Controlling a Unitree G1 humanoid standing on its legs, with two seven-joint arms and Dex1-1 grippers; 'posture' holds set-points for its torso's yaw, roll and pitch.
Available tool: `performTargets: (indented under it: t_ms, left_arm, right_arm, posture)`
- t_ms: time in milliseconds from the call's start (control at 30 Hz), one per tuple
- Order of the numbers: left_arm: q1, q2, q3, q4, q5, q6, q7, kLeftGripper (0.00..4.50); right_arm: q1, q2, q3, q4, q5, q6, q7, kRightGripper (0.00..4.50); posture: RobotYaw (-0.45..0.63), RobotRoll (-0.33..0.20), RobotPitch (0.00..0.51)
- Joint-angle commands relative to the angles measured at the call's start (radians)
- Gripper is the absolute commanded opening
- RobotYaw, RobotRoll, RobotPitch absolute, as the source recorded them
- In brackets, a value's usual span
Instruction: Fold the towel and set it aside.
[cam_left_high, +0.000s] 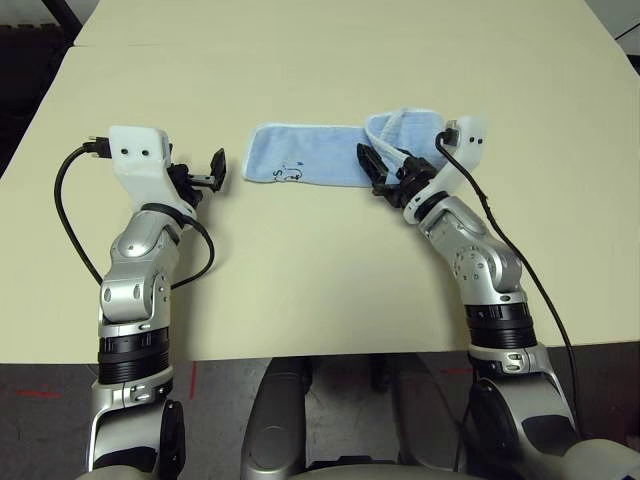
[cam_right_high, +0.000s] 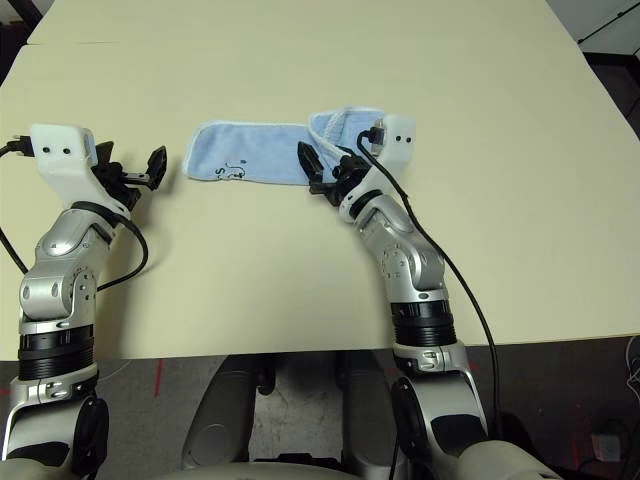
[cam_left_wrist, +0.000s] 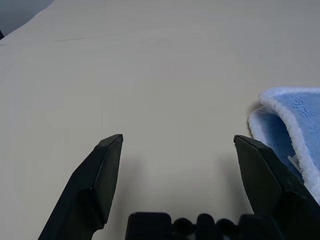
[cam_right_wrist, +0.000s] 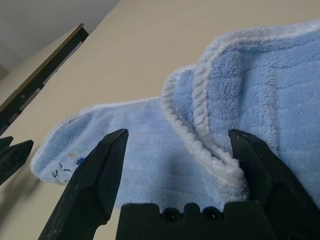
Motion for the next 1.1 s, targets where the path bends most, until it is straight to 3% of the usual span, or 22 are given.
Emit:
performTargets:
  t_ms: [33,333,567,833,1100]
  left_arm:
    - [0.011,-0.006,-0.002,-0.002,0.001,0.001,0.003,4.50]
    - [0.001,-0.010,-0.005,0.016,0.001,-0.008,0.002,4.50]
    - [0.002,-0.014,0.000,0.017,-0.004,-0.005,0.004,4.50]
    - [0.000,-0.017,0.003,0.018,-0.003,-0.004,0.006,4.50]
    - [-0.001,-0.020,0.003,0.011,-0.001,0.000,0.010,4.50]
  right_arm:
    - [0.005,-0.012,-0.010,-0.018,0.018,0.030,0.020,4.49]
    - [-0.008,-0.030,-0.019,-0.133,0.103,0.104,0.067,4.49]
    - [-0.039,-0.097,-0.072,-0.188,0.143,0.108,0.079,4.49]
    - [-0.075,-0.154,-0.115,-0.080,0.071,0.026,0.055,4.49]
    - [-0.073,-0.153,-0.047,0.056,-0.100,-0.055,-0.001,4.49]
  posture:
    - [0.05,0.000,0.315]
    - [0.05,0.000,0.305]
    - [0.04,0.000,0.306]
    - [0.04,0.000,0.303]
    - [0.04,0.000,0.304]
